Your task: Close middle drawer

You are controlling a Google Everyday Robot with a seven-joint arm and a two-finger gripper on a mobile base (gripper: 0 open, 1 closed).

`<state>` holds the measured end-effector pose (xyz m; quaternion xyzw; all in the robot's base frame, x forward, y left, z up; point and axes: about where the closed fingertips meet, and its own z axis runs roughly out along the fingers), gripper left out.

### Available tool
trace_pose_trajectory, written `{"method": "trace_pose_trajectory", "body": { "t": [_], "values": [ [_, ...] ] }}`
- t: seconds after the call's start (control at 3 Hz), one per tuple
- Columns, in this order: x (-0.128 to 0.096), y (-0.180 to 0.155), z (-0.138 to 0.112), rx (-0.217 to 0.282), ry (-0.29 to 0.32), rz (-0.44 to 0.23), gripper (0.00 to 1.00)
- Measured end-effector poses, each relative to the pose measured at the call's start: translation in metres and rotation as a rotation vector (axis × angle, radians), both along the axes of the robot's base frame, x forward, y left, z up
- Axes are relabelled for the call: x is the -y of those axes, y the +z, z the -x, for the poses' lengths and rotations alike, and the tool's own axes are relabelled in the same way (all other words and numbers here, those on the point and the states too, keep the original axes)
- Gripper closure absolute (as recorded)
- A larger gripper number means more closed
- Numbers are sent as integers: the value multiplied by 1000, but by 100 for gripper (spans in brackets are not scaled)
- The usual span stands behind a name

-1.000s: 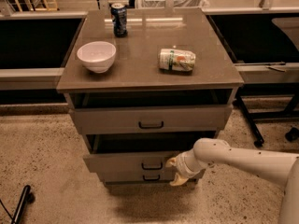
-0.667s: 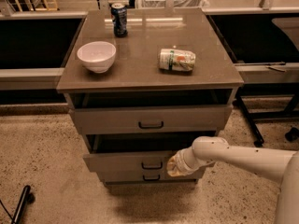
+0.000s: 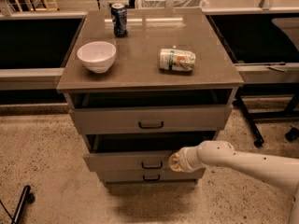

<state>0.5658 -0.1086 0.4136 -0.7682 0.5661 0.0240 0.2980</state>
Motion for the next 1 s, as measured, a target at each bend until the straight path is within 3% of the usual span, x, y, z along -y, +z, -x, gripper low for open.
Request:
{"method": "trace_pose_trajectory", "body": {
  "t": [0.33,0.67,1.0],
  "values": [
    [5,3,-16,77,-80,-3,58],
    [12,3,-22,106,-143,-37,35],
    [21,-13,-24,80,-221,-137,12]
  ]
}}
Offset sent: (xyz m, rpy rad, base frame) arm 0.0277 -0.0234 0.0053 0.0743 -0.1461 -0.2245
